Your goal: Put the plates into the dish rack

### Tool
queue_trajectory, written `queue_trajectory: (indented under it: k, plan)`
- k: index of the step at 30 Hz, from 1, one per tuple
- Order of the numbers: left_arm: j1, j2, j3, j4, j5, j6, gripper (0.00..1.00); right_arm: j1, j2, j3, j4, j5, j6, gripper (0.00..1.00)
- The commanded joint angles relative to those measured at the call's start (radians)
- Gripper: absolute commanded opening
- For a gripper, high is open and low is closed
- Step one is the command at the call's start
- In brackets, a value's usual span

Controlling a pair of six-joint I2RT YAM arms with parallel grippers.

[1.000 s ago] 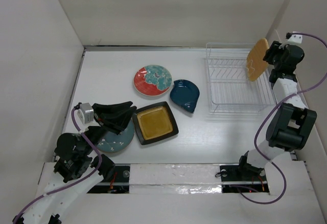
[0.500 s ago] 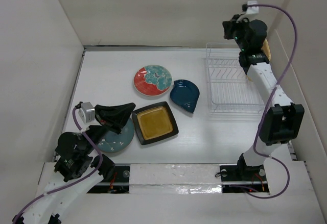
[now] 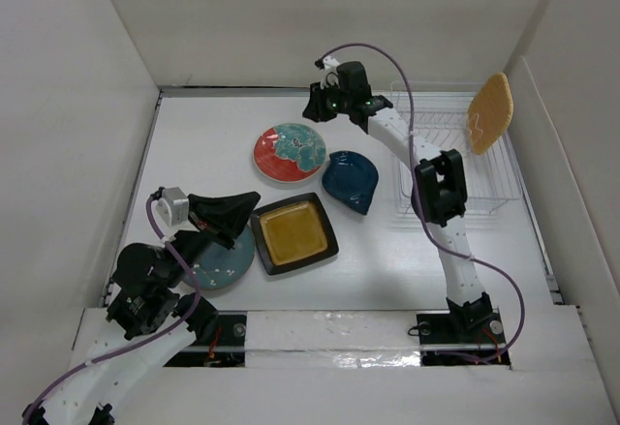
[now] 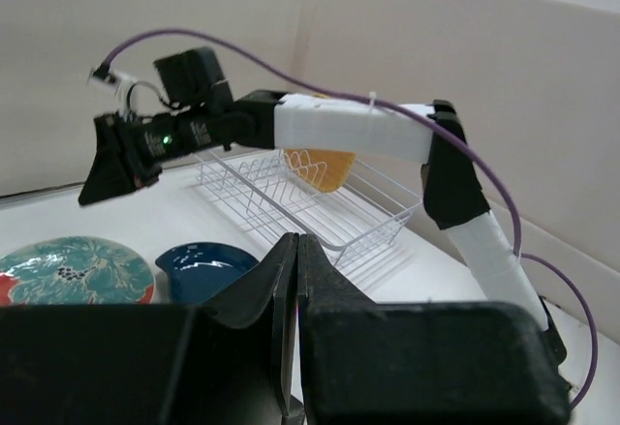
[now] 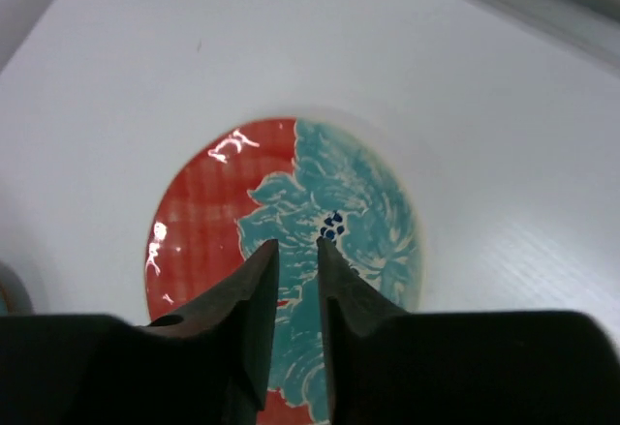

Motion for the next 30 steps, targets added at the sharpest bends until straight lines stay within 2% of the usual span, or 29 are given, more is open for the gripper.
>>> queue_trajectory:
  k: [1, 3, 6, 18, 24, 30]
  plan:
    - [-0.006, 0.02, 0.03, 0.025, -0.009, 0.019, 0.0, 0.001, 0.051, 0.096, -0.064, -0.062, 0.039, 0.31]
    - [-0.006, 0.024, 0.03, 0.025, -0.018, 0.023, 0.0, 0.001, 0.073, 0.09, -0.05, -0.052, 0.041, 0.37]
    - [-0.006, 0.041, 0.031, 0.019, -0.019, 0.023, 0.0, -0.02, 0.095, 0.082, -0.034, -0.047, 0.062, 0.41]
    - [-0.006, 0.076, 0.031, 0.021, -0.019, 0.029, 0.01, -0.048, 0.101, -0.068, 0.043, 0.003, 0.084, 0.52]
    - [-0.006, 0.095, 0.035, 0.025, -0.002, 0.029, 0.04, -0.048, 0.149, -0.085, 0.043, -0.051, 0.093, 0.55]
    - [-0.006, 0.095, 0.035, 0.027, 0.001, 0.029, 0.06, -0.037, 0.183, -0.059, 0.023, -0.122, 0.094, 0.54]
